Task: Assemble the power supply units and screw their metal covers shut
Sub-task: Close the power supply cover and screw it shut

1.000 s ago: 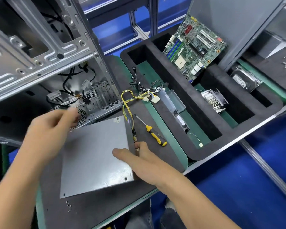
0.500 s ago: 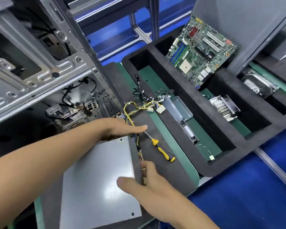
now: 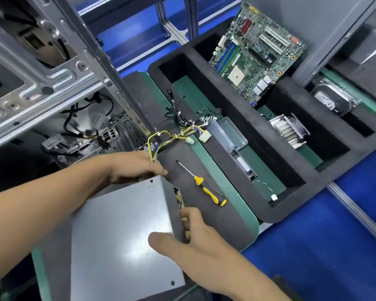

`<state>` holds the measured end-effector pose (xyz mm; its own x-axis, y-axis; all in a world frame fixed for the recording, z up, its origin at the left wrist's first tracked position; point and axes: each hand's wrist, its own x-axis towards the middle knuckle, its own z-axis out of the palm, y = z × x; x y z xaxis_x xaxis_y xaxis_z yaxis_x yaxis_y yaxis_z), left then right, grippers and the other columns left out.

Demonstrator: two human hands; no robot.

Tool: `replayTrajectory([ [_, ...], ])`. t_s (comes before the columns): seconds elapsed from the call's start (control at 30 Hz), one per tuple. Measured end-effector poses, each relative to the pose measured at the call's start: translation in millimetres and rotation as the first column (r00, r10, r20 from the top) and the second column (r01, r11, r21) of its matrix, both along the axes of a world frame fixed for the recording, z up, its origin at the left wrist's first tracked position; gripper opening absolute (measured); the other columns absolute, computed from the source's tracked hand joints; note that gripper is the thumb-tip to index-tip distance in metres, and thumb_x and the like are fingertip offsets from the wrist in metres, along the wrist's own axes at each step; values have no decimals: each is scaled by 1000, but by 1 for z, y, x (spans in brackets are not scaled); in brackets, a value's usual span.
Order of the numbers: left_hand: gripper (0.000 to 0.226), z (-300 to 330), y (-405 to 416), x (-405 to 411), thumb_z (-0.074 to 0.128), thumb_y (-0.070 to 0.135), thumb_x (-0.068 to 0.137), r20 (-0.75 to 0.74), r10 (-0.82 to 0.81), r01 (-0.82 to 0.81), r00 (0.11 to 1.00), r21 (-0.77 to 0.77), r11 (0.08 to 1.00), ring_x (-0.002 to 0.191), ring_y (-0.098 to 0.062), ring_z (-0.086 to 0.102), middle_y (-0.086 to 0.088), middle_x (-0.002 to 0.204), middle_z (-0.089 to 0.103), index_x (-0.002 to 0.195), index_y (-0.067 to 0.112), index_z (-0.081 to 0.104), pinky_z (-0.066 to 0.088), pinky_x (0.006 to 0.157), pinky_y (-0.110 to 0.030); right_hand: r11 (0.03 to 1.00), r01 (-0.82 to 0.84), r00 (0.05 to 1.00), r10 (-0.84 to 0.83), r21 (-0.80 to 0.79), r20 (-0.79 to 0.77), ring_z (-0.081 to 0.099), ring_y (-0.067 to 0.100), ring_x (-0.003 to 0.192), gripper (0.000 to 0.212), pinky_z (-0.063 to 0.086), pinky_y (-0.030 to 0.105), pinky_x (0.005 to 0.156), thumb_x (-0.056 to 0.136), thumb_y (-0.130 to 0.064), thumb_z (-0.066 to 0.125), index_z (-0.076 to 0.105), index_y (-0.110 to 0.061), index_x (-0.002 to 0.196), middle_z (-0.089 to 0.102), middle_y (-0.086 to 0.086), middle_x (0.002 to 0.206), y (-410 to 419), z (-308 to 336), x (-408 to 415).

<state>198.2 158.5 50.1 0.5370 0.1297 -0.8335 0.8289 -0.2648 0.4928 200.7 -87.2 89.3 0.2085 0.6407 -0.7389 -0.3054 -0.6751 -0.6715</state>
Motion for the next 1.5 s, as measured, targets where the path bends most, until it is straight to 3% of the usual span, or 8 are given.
replayTrajectory([
  [0.17,26,0,2,-5,67,18,91,14,38,-38,999,-17,999,64,-22,35,-7,66,41,69,14,53,25,60,-32,996,64,997,-60,62,-57,62,-10,99,57,48,30,96,62,-78,63,47,-57,113,66,-33,107,-1,1,-7],
  [0.3,18,3,3,-6,64,19,94,-7,65,-65,998,-31,997,64,-20,41,-9,71,48,79,12,57,26,59,-30,993,105,994,-103,59,-42,62,-7,99,56,50,31,94,61,-76,61,52,-55,112,65,-32,108,0,1,-12],
  [0.6,47,5,-7,2,56,6,96,18,78,-78,997,-7,997,38,-7,49,5,46,52,50,17,52,38,39,-14,996,84,996,-84,36,-11,63,-8,97,53,49,27,88,62,-78,60,55,-55,109,66,-29,107,-1,3,-10],
  [0.8,31,13,-10,1,65,16,93,-24,145,-145,989,18,989,51,-20,59,-6,60,63,62,12,61,48,52,-24,994,107,994,-106,33,-31,64,-9,92,54,50,27,89,64,-75,63,63,-45,109,69,-28,102,-2,2,-9],
  [0.97,41,11,-10,-2,60,18,98,15,67,-68,998,98,993,44,-6,59,6,51,62,58,14,63,45,42,-16,994,96,995,-97,47,16,60,-16,83,49,43,17,73,65,-75,60,66,-40,99,68,-31,93,1,2,-6],
  [1.13,34,4,-6,-5,55,24,101,30,39,-45,999,199,979,46,-7,54,4,56,59,69,12,55,44,53,-17,993,86,994,-80,84,-73,62,-15,86,45,43,15,72,67,-66,67,64,-38,102,68,-30,96,3,-2,-1],
  [1.27,42,3,-9,-6,53,32,102,49,44,-57,998,328,943,27,1,41,10,36,48,65,13,46,27,30,-11,992,106,992,-101,72,-74,63,-13,87,51,45,19,75,60,-68,69,62,-38,101,69,-27,98,4,-8,-3],
  [1.5,41,3,-8,-6,47,32,105,-4,203,-199,979,181,963,30,-3,44,6,38,51,76,7,61,35,33,-14,998,-69,995,70,10,-73,47,-18,104,67,40,17,85,47,-92,60,44,-60,103,46,-33,121,-1,-6,3],
])
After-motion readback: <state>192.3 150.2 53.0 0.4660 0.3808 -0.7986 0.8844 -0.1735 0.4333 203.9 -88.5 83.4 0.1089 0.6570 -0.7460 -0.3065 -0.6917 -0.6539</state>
